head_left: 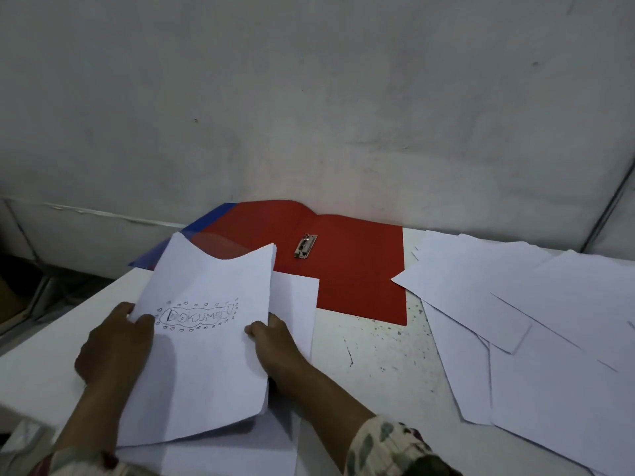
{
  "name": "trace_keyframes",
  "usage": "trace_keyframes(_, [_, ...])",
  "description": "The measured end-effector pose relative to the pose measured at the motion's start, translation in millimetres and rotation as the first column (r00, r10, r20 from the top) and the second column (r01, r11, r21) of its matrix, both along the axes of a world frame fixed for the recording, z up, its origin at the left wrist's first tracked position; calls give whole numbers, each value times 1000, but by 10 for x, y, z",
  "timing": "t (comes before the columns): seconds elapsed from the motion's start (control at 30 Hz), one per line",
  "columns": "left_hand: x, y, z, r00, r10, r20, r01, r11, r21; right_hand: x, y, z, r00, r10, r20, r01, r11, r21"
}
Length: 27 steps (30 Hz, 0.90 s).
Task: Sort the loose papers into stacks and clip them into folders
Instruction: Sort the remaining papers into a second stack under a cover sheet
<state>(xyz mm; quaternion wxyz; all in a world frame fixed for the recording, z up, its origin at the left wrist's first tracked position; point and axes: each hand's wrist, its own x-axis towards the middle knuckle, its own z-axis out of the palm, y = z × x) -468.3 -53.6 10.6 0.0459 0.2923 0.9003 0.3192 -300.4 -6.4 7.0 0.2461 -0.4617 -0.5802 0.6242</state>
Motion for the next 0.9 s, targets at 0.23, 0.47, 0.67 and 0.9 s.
trace_keyframes(0.23, [145, 117, -79, 992, -121, 27, 121, 993, 3, 361, -13, 18, 996, -45, 76, 38, 996, 81])
trace_keyframes(0.47, [141, 117, 47, 992, -123, -27, 123, 992, 25, 327, -46, 119, 996, -86, 20, 84, 993, 85])
trace_keyframes(0.67, [-133, 30, 95, 998, -16, -68, 14, 999, -33, -58, -143, 89, 999, -50, -22, 50, 999, 14])
trace_keyframes(0.9, [-187, 25, -43, 996, -37, -84, 26, 991, -135, -83, -203, -26, 999, -27, 43, 24, 997, 70])
